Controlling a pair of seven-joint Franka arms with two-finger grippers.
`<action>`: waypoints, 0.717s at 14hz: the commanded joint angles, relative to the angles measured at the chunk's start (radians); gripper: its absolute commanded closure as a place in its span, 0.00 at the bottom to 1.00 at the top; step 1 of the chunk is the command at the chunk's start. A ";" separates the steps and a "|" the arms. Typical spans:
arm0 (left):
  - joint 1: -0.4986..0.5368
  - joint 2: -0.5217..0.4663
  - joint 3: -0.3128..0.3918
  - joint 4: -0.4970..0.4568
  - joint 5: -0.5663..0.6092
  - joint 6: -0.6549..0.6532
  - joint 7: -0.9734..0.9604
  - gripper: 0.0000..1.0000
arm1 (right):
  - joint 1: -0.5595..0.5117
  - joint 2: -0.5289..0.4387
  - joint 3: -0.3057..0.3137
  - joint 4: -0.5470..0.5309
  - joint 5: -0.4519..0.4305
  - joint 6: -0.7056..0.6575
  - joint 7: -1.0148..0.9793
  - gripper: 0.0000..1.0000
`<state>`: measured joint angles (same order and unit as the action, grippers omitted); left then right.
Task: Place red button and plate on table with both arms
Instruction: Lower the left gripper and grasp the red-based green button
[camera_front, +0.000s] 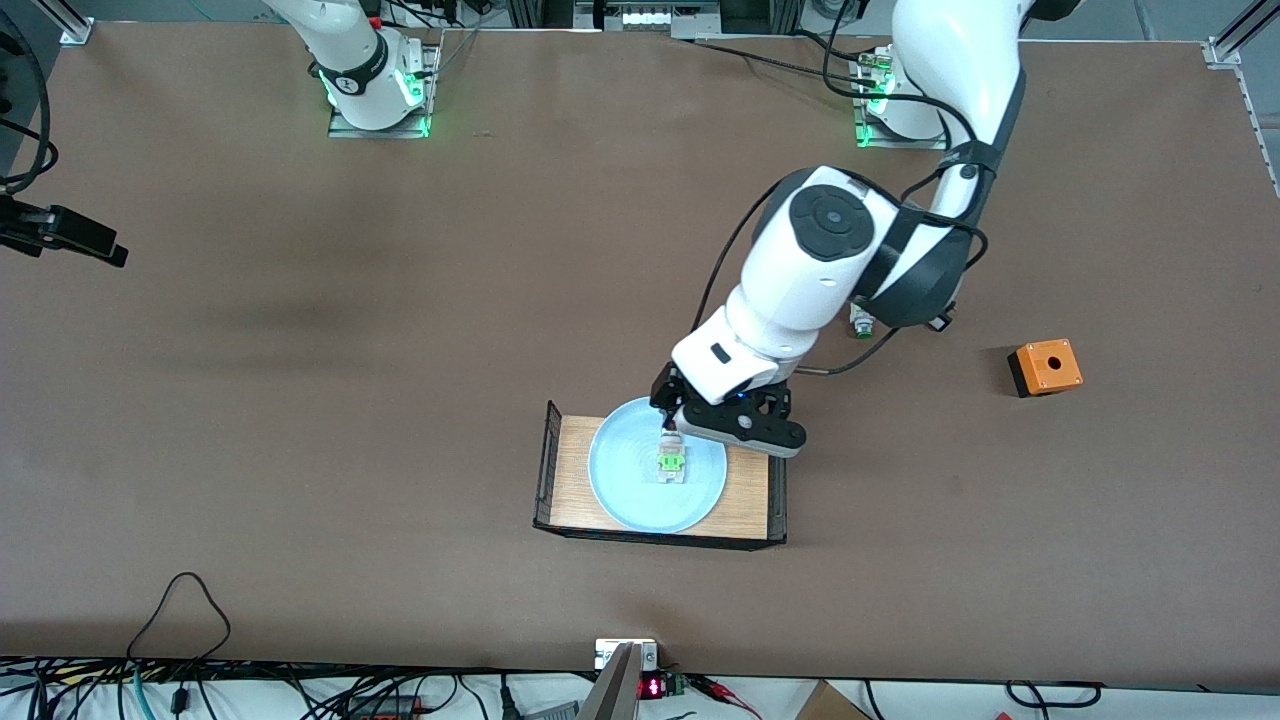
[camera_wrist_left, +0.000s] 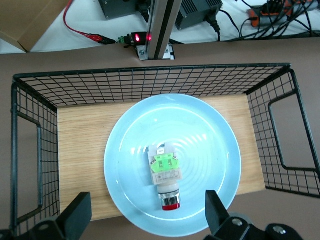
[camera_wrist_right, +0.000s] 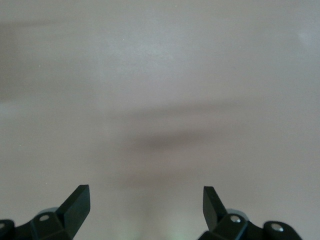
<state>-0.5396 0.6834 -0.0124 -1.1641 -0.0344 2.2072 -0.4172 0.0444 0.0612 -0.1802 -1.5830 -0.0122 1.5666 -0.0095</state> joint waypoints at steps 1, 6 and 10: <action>-0.075 0.064 0.078 0.078 0.039 -0.006 -0.122 0.00 | -0.011 -0.012 0.001 -0.006 -0.006 -0.002 -0.010 0.00; -0.132 0.133 0.140 0.078 0.042 0.103 -0.256 0.00 | -0.008 -0.012 0.001 -0.005 -0.005 -0.007 -0.010 0.00; -0.138 0.157 0.140 0.076 0.105 0.117 -0.267 0.00 | -0.011 -0.012 0.001 -0.005 -0.005 -0.008 -0.012 0.00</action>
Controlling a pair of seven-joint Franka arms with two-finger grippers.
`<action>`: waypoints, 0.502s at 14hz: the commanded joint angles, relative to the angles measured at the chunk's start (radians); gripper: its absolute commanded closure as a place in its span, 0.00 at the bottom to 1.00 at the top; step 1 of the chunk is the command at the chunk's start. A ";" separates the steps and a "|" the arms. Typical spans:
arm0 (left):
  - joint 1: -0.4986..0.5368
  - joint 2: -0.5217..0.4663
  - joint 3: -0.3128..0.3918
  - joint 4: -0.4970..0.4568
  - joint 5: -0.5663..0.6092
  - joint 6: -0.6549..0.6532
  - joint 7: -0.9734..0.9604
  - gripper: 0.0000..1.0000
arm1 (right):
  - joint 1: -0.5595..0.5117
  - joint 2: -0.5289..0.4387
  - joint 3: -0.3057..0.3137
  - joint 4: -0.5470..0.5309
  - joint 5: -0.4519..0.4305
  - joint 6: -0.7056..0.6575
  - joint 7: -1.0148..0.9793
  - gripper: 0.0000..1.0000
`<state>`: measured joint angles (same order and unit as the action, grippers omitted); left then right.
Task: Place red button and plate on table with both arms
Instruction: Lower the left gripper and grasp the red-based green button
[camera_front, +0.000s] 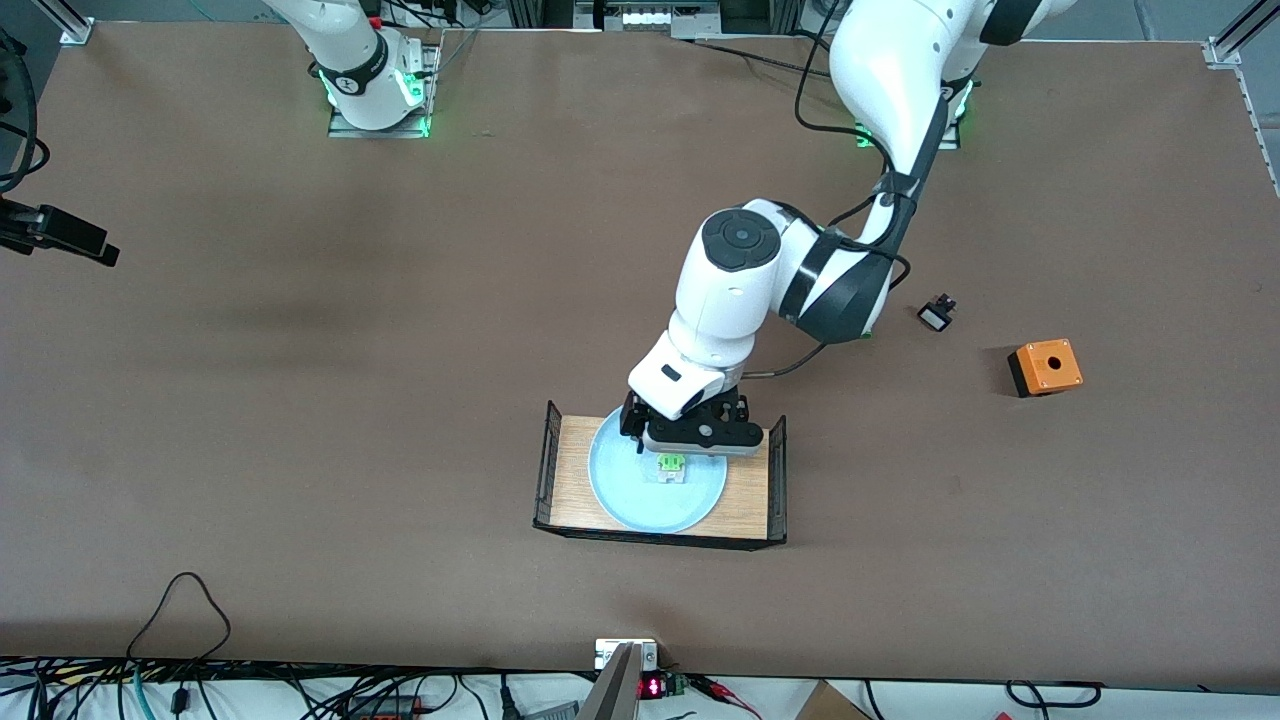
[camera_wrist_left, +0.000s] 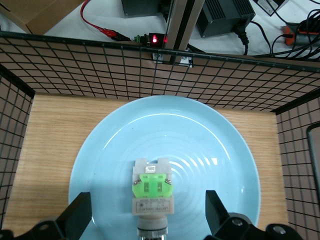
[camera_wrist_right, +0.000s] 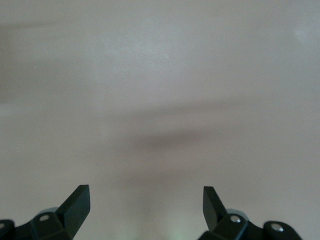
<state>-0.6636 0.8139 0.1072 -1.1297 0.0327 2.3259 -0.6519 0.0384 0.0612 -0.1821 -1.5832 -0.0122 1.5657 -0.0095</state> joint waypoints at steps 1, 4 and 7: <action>-0.014 0.031 0.022 0.042 0.038 -0.002 -0.043 0.00 | -0.005 -0.012 0.001 -0.004 -0.005 -0.006 -0.012 0.00; -0.031 0.044 0.023 0.042 0.039 0.000 -0.051 0.00 | -0.003 -0.014 0.001 -0.003 -0.011 -0.004 -0.012 0.00; -0.033 0.054 0.026 0.033 0.039 0.054 -0.074 0.00 | -0.003 -0.014 0.001 -0.003 -0.011 -0.007 -0.012 0.00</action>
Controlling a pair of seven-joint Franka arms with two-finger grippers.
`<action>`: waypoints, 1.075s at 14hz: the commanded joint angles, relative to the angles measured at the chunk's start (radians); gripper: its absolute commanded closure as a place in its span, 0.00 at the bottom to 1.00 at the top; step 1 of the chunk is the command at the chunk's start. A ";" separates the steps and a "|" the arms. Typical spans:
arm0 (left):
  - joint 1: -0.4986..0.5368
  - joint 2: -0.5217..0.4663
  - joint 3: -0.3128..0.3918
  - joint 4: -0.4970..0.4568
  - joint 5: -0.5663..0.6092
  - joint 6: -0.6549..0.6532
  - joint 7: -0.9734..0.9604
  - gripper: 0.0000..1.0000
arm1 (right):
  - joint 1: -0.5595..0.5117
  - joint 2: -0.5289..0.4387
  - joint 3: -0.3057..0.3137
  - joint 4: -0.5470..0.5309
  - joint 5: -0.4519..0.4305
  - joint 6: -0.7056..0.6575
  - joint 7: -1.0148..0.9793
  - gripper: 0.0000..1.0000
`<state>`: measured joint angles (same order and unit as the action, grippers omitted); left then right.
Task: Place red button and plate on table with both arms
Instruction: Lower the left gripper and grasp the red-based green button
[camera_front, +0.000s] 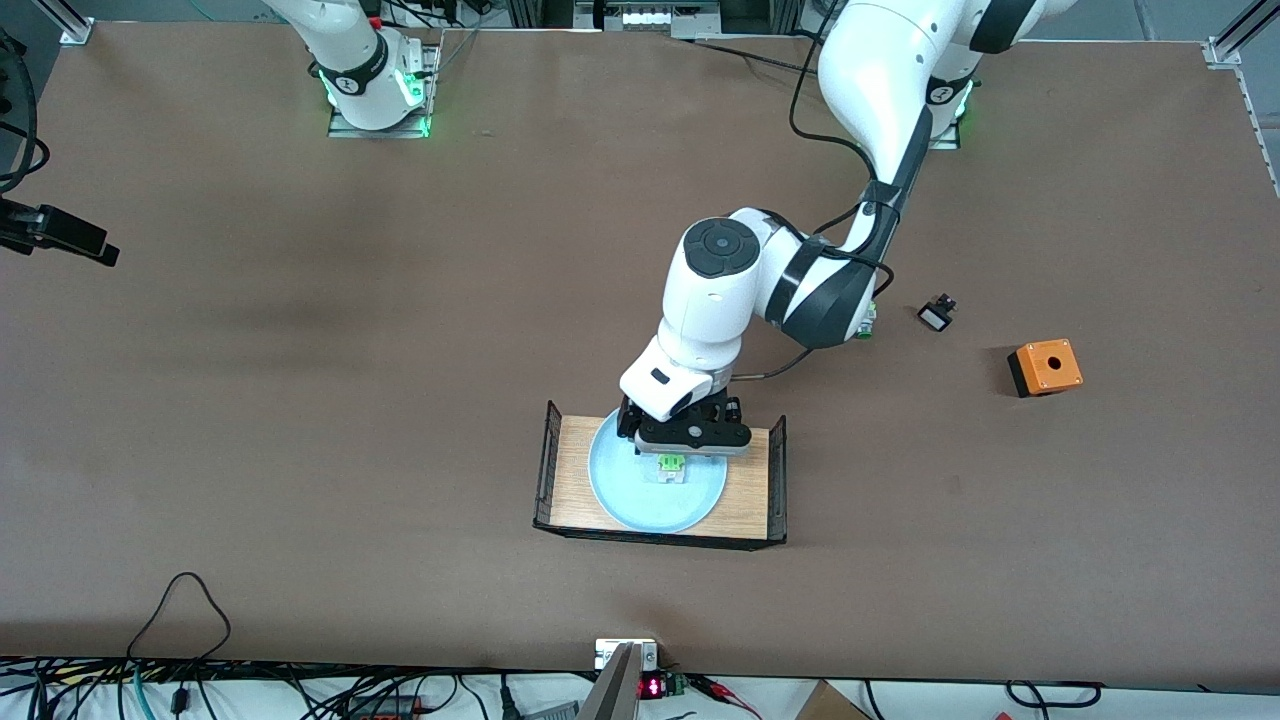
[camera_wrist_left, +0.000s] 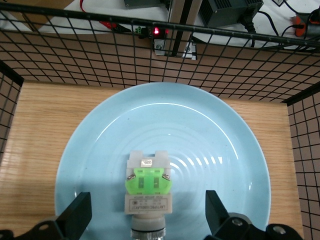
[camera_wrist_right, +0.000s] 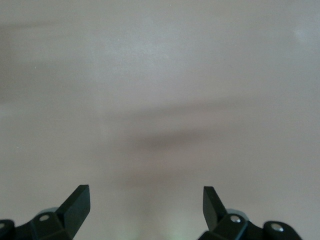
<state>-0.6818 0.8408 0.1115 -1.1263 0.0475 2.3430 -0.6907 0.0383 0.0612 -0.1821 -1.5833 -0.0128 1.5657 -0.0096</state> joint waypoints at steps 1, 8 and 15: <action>-0.015 0.030 0.022 0.026 0.025 0.053 -0.039 0.00 | -0.003 -0.014 0.001 0.000 -0.010 -0.003 -0.012 0.00; -0.015 0.029 0.024 0.013 0.072 0.052 -0.041 0.43 | 0.002 -0.006 0.007 -0.001 -0.010 -0.003 -0.003 0.00; -0.015 0.008 0.022 0.008 0.081 0.021 -0.038 0.65 | 0.005 -0.008 0.010 -0.001 -0.007 -0.010 0.000 0.00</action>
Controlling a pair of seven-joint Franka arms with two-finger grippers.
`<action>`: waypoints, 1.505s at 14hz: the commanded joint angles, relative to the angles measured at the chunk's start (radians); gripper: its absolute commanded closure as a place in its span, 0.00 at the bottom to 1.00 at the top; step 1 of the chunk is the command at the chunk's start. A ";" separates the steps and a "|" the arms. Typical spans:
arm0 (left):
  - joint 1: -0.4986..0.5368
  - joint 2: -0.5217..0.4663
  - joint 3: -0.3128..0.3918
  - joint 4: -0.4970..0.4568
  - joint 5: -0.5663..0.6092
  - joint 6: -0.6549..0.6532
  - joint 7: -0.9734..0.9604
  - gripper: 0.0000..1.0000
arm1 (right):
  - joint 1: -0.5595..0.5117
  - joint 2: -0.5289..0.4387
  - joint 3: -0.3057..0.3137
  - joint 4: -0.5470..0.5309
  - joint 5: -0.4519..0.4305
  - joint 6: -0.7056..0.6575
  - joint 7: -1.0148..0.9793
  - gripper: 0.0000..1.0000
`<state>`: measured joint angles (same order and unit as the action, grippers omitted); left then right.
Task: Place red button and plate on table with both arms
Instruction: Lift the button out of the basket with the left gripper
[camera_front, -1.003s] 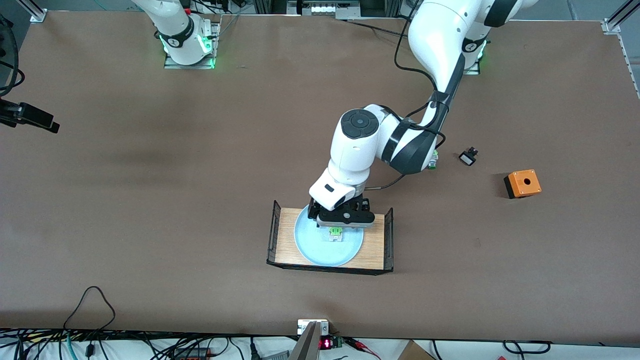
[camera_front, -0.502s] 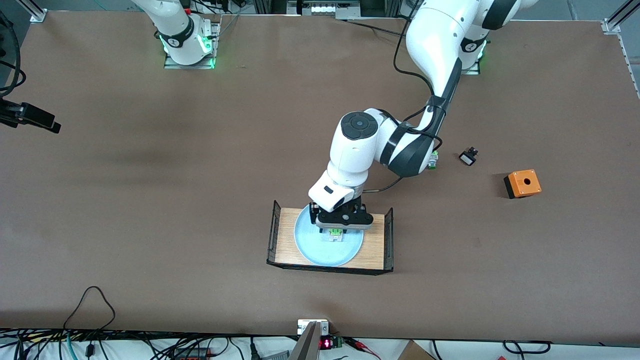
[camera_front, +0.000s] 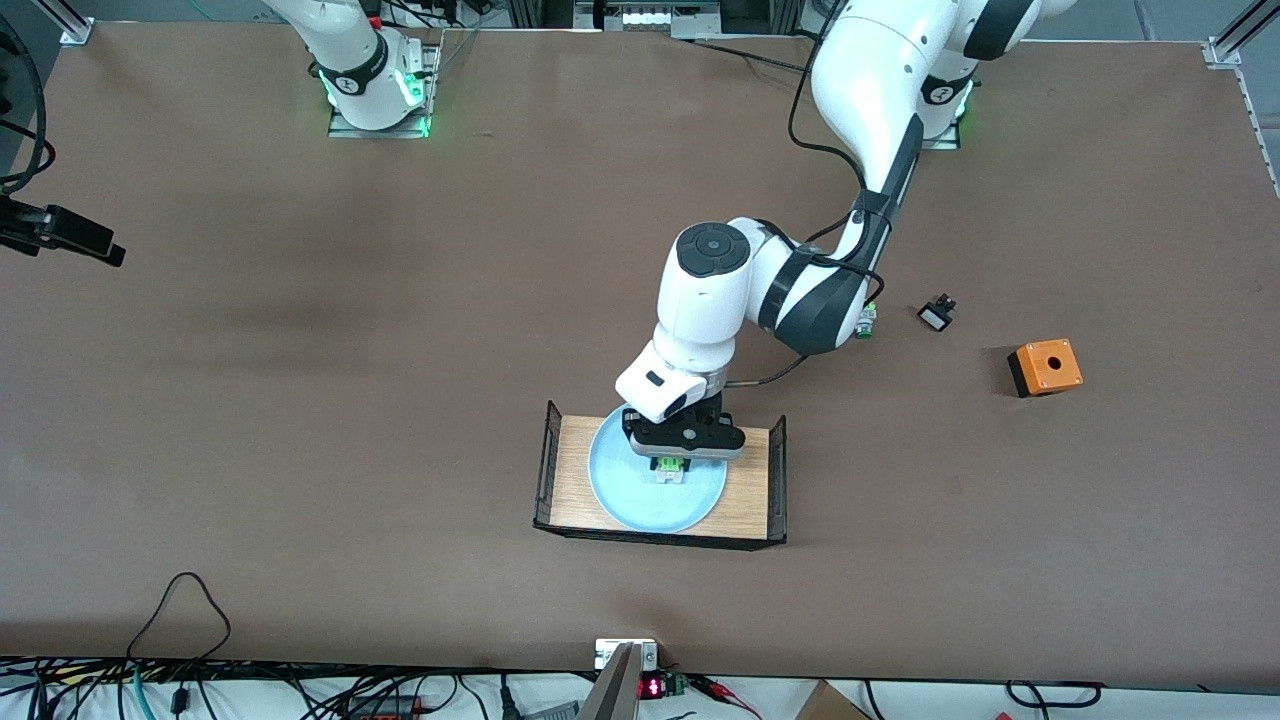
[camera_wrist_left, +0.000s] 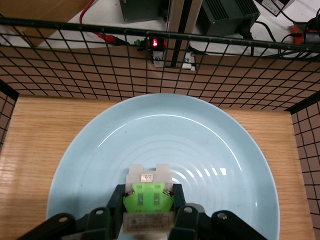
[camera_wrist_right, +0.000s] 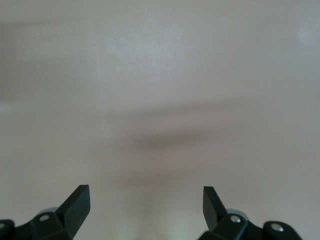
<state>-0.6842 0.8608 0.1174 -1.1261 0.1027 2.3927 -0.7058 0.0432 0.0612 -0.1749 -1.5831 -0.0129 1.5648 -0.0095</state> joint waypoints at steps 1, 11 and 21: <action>-0.012 -0.023 0.015 0.011 0.025 -0.055 -0.021 0.65 | 0.001 -0.007 0.003 -0.002 -0.007 -0.009 0.000 0.00; 0.021 -0.256 0.011 0.006 0.018 -0.465 0.187 0.65 | -0.002 -0.001 0.002 -0.002 0.007 0.001 0.000 0.00; 0.255 -0.442 0.001 -0.326 0.009 -0.546 0.775 0.67 | 0.000 0.000 0.003 0.000 0.018 -0.009 -0.004 0.00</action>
<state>-0.4610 0.5122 0.1339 -1.3016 0.1035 1.7955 0.0067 0.0422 0.0635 -0.1776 -1.5842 -0.0051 1.5649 -0.0090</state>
